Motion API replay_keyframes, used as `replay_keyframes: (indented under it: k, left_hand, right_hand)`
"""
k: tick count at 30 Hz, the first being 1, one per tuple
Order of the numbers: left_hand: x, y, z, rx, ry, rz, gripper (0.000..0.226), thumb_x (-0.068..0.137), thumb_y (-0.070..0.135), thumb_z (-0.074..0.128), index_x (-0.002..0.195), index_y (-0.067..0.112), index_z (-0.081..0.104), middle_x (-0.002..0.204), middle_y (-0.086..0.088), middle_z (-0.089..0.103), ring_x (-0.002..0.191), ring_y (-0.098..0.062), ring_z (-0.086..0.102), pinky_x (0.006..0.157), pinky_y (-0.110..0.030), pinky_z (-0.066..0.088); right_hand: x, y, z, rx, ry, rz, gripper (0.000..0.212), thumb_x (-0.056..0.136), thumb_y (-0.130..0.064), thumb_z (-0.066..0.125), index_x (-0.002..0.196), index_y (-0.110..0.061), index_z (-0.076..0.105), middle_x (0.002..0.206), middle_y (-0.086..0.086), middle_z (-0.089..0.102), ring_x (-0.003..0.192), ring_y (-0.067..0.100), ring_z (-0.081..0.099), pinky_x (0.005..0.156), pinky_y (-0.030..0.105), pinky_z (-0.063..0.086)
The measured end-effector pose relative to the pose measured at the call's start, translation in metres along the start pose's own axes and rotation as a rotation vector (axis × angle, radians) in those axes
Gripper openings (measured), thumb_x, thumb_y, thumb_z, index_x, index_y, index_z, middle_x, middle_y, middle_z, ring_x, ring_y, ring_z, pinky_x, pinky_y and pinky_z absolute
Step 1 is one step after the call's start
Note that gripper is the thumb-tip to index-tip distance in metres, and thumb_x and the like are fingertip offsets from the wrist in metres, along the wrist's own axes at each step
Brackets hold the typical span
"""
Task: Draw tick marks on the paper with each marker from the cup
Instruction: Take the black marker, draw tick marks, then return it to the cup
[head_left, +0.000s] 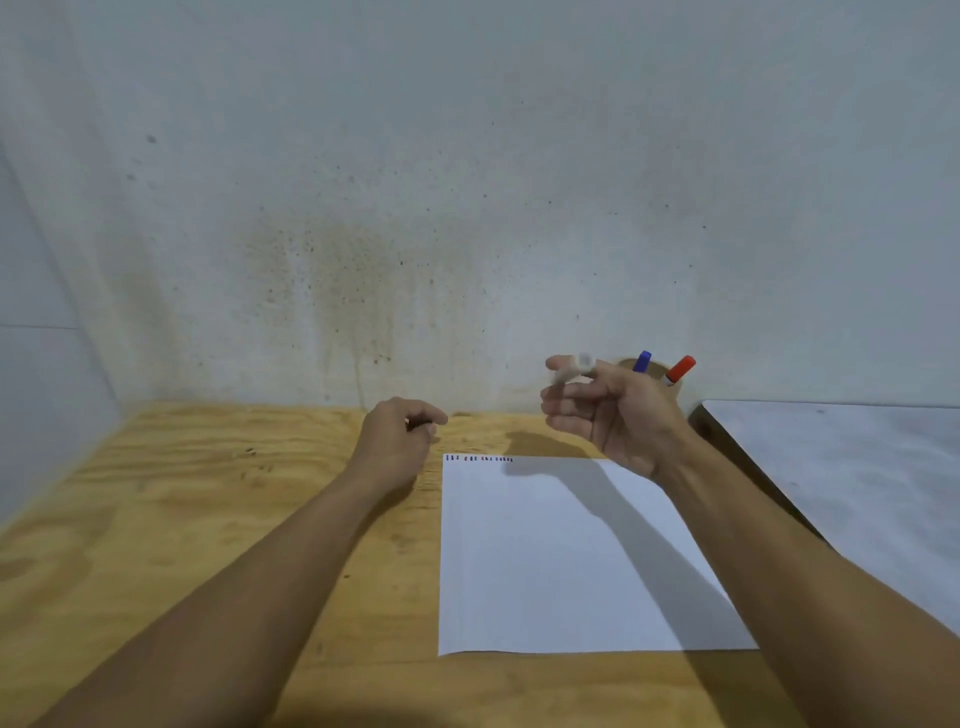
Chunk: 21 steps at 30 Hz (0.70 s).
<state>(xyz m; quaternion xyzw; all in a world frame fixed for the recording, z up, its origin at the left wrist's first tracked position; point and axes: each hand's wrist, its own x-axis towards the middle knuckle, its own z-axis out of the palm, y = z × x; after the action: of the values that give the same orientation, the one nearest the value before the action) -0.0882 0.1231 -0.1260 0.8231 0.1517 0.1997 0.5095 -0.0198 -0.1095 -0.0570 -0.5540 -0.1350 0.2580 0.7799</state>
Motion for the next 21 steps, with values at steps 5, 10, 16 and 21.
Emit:
replay_keyframes:
  k: [5, 10, 16, 21]
  left_hand:
    - [-0.012, -0.012, 0.008, 0.204, 0.04, 0.104, 0.018, 0.084, -0.005, 0.053, 0.084, 0.01, 0.064, 0.085, 0.0, 0.059, 0.083, -0.016, 0.053, 0.067, -0.014, 0.037]
    - [-0.018, -0.014, 0.01, 0.266, -0.006, 0.192, 0.023, 0.073, 0.019, 0.076, 0.09, 0.007, 0.065, 0.081, 0.003, 0.057, 0.076, -0.013, 0.052, 0.064, -0.014, 0.038]
    - [-0.019, -0.014, 0.012, 0.304, -0.004, 0.224, 0.035, 0.067, 0.022, 0.081, 0.093, 0.006, 0.065, 0.092, -0.004, 0.062, 0.083, -0.015, 0.052, 0.072, -0.024, 0.042]
    - [-0.019, -0.014, 0.012, 0.286, 0.01, 0.223, 0.037, 0.066, 0.023, 0.083, 0.094, 0.007, 0.065, 0.091, -0.002, 0.06, 0.079, -0.012, 0.05, 0.07, -0.022, 0.039]
  right_hand:
    - [0.014, 0.034, -0.006, 0.047, 0.166, -0.128, 0.008, 0.092, -0.008, 0.063, 0.1, -0.008, 0.064, 0.077, 0.01, 0.062, 0.06, 0.014, 0.065, 0.054, 0.024, 0.056]
    - [0.022, 0.057, -0.008, -0.21, 0.303, -0.155, 0.033, 0.088, -0.026, 0.071, 0.099, 0.005, 0.071, 0.071, 0.006, 0.06, 0.062, 0.015, 0.062, 0.053, 0.025, 0.054]
    - [0.023, 0.075, -0.009, -0.416, 0.328, -0.232, 0.007, 0.072, -0.001, 0.075, 0.073, 0.004, 0.07, 0.069, 0.016, 0.067, 0.067, 0.025, 0.065, 0.071, 0.043, 0.059]
    - [0.026, 0.085, -0.015, -0.511, 0.384, -0.238, 0.008, 0.071, -0.001, 0.076, 0.074, 0.001, 0.068, 0.068, 0.013, 0.068, 0.064, 0.024, 0.062, 0.068, 0.038, 0.053]
